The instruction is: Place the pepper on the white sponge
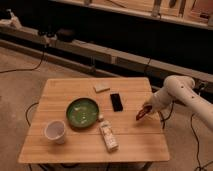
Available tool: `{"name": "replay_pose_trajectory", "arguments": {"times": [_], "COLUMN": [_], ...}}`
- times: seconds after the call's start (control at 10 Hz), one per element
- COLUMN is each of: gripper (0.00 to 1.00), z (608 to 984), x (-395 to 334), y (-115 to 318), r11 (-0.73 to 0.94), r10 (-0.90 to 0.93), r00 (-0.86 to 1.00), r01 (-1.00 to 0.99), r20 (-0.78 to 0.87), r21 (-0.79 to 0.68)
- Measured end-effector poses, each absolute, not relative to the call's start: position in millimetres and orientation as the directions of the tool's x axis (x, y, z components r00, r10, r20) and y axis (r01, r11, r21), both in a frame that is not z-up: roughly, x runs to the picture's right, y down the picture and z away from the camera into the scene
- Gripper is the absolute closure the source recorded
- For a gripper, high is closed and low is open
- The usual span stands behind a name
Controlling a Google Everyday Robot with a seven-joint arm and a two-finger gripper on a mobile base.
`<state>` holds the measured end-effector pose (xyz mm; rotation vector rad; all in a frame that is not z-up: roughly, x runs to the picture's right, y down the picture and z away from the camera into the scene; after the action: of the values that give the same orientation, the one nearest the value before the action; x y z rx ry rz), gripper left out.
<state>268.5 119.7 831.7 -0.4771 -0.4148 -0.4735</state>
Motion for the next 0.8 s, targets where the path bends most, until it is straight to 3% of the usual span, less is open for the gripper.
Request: {"name": "replay_pose_trajectory", "arguments": {"times": [0.4, 0.8], "gripper": [1.00, 1.00], "z": [889, 927], "x": [270, 191], "y": [50, 19], "r11": [0.799, 0.802], "r10": [-0.361, -0.368], "r00": [0.822, 0.791], "r01": [0.516, 0.536], "r20": [0.440, 0.488], "r21": [-0.309, -0.264]}}
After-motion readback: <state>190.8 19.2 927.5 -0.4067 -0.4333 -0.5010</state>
